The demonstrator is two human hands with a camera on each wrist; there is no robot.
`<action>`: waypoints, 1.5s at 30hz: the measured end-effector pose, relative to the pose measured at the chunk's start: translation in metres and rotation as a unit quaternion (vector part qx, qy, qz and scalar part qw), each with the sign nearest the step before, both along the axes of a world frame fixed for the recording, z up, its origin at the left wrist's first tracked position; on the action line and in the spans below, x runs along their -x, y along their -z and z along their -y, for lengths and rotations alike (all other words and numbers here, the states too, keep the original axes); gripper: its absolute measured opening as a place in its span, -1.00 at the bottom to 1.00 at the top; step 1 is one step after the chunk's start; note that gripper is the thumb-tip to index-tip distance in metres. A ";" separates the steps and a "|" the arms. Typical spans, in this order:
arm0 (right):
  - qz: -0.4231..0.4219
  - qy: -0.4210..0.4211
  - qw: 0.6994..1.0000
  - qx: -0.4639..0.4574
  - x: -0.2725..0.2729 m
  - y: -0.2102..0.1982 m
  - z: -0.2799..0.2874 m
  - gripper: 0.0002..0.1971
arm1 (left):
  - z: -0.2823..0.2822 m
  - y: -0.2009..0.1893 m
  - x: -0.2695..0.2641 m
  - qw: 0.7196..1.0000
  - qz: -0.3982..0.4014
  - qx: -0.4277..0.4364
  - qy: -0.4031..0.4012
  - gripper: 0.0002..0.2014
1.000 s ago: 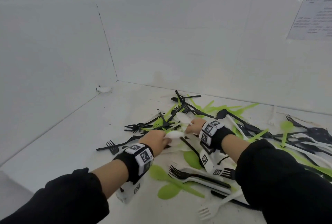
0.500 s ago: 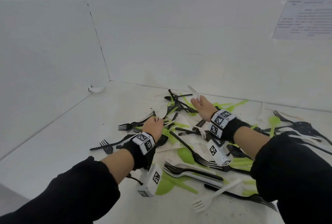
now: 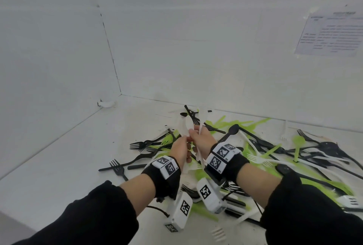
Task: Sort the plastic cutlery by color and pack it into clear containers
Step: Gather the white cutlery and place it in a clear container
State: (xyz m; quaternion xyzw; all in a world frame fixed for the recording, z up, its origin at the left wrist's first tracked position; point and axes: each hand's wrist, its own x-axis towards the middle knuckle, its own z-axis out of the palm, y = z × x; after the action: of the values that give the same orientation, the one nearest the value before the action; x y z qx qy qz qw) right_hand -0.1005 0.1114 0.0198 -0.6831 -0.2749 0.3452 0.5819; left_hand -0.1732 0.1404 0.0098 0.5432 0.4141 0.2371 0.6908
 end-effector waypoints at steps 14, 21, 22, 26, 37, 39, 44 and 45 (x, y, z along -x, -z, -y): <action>0.151 0.062 0.983 0.078 0.025 0.001 0.001 -0.67 | -0.004 0.013 0.009 0.997 0.010 -0.069 -0.011 -0.67; 0.201 0.027 0.978 0.055 0.006 -0.009 0.004 -0.89 | -0.015 0.011 0.012 0.998 0.003 -0.051 -0.040 -0.63; 0.207 0.018 0.977 0.051 0.006 -0.008 0.001 -0.92 | -0.017 0.011 0.012 0.998 0.004 -0.049 -0.040 -0.62; 0.156 -0.006 0.986 0.058 0.010 -0.006 -0.013 -0.82 | -0.026 0.008 0.012 0.999 0.027 -0.019 -0.040 -0.62; 0.163 -0.057 0.981 0.093 0.000 0.001 -0.031 -0.85 | -0.035 0.007 0.017 0.997 0.051 0.032 -0.046 -0.69; 0.160 -0.071 0.981 0.080 -0.003 0.003 -0.032 -0.81 | -0.036 0.005 0.017 0.997 0.054 0.031 -0.043 -0.70; 0.136 -0.139 0.980 0.047 -0.001 0.000 -0.034 -0.91 | -0.043 0.004 0.016 0.995 0.052 0.063 -0.058 -0.60; 0.124 -0.164 0.977 0.047 -0.001 -0.002 -0.035 -0.92 | -0.044 0.004 0.017 0.994 0.052 0.070 -0.058 -0.58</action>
State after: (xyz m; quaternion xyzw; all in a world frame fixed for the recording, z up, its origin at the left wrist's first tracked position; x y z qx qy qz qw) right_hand -0.0998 0.1461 0.0218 -0.6927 -0.4372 0.3608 0.4460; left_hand -0.1900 0.1848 0.0059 0.4552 0.4244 0.2748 0.7329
